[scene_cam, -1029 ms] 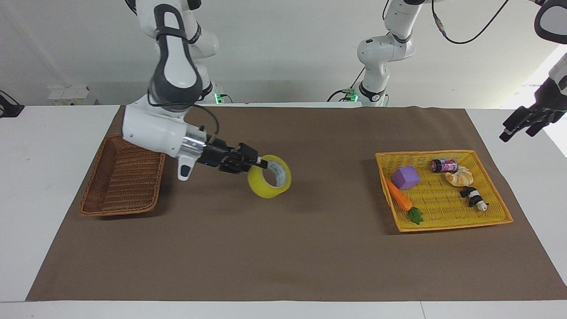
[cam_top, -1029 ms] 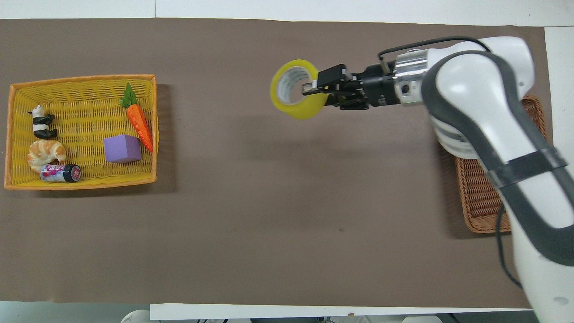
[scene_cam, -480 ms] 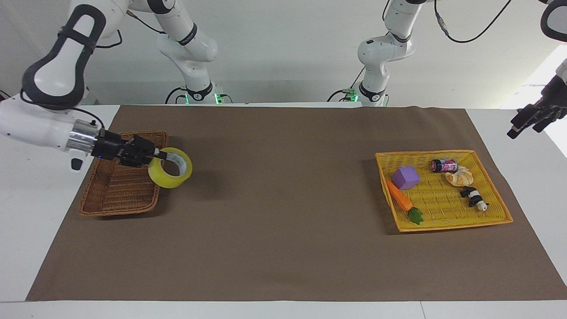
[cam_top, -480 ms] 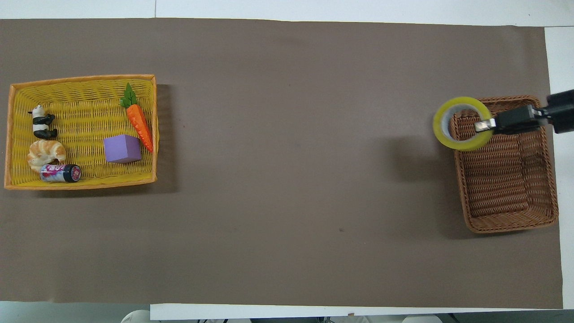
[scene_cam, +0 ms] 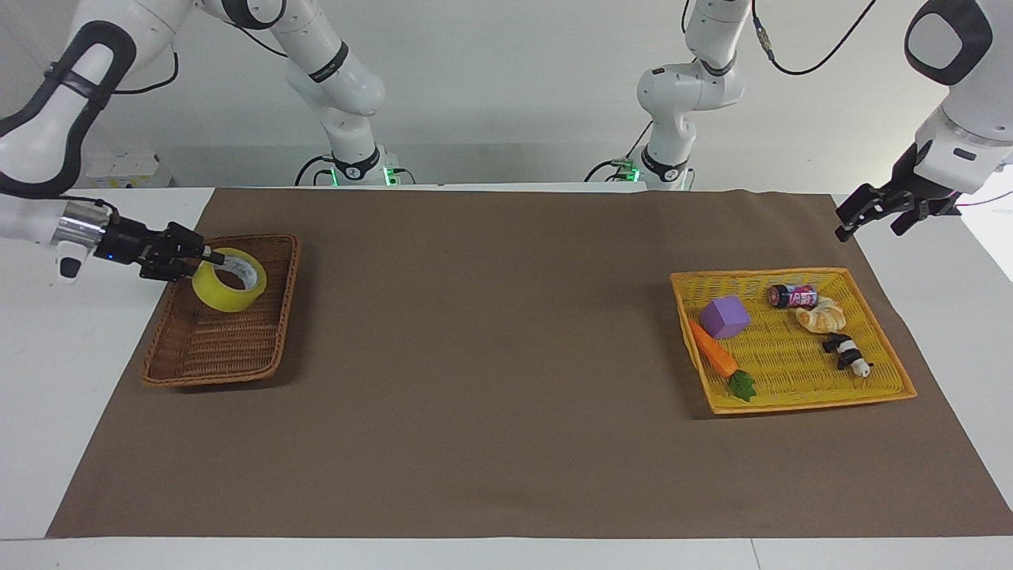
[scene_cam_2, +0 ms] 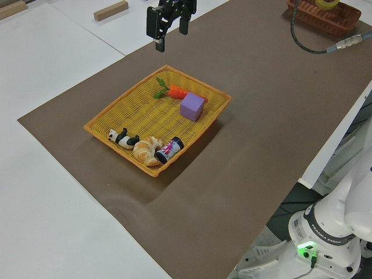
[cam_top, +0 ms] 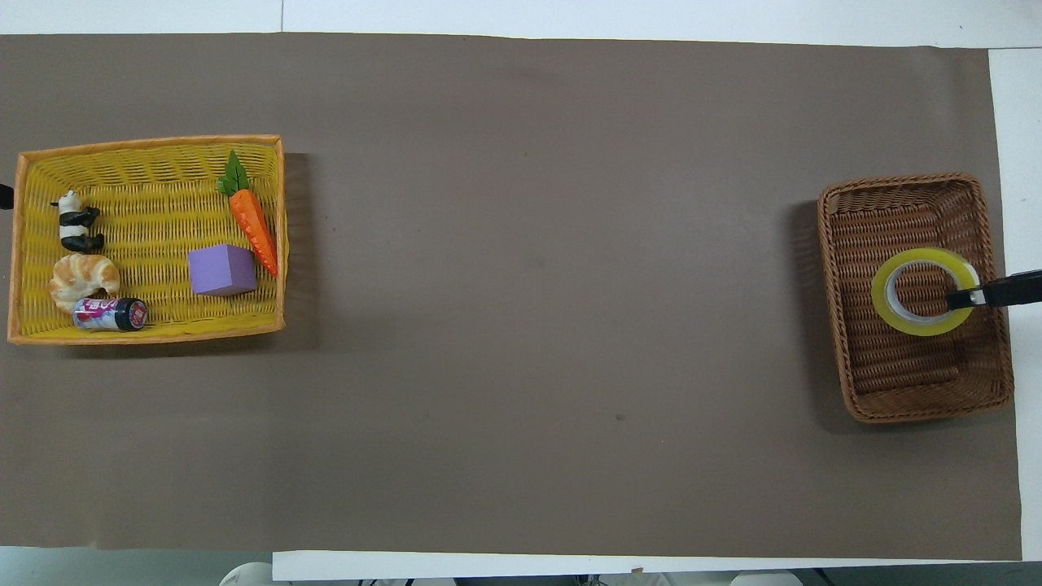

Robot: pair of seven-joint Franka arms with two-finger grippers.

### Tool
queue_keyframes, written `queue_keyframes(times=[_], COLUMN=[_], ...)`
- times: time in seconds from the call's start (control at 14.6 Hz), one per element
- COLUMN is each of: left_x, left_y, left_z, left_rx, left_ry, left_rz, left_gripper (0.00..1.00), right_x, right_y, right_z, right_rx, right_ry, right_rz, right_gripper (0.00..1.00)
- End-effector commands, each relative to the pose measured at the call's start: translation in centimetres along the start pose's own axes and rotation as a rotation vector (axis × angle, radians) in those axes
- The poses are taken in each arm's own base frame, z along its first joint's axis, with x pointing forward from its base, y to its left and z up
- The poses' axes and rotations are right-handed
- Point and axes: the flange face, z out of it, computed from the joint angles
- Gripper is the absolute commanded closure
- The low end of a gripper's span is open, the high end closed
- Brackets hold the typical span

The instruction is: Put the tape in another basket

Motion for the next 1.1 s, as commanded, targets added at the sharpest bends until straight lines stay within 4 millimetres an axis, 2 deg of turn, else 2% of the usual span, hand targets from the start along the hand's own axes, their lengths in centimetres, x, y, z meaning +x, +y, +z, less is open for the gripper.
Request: queue_keyframes(times=[0.0, 0.21, 0.62, 0.75, 0.82, 0.96, 1.03], left_x=[-0.7, 0.2, 0.5, 0.2, 0.2, -0.3, -0.9], left_y=[2.3, 3.4, 3.5, 3.3, 3.2, 3.1, 3.2], left_z=[0.7, 2.7, 2.9, 2.7, 2.7, 1.7, 0.5], left_rx=[0.024, 0.061, 0.058, 0.053, 0.056, 0.060, 0.053], left_ry=[-0.033, -0.077, -0.074, -0.092, -0.091, -0.071, -0.047], left_rz=[0.042, 0.069, 0.070, 0.064, 0.064, 0.065, 0.065], left_gripper=[0.00, 0.00, 0.00, 0.00, 0.00, 0.00, 0.00], right_x=[-0.5, -0.8, -1.3, -1.3, -1.2, -0.7, -0.5], right_y=[0.8, 1.8, 2.8, 2.8, 2.9, 2.8, 2.7], right_z=[1.6, 2.5, 3.8, 3.9, 3.7, 3.8, 3.6], right_rx=[-0.005, -0.022, -0.066, -0.070, -0.094, -0.123, -0.144], right_ry=[-0.018, -0.013, -0.015, -0.019, -0.032, -0.048, -0.039], right_rz=[-0.030, -0.041, -0.058, -0.059, -0.069, -0.096, -0.105], right_gripper=[1.00, 1.00, 1.00, 0.94, 0.73, 0.00, 0.00])
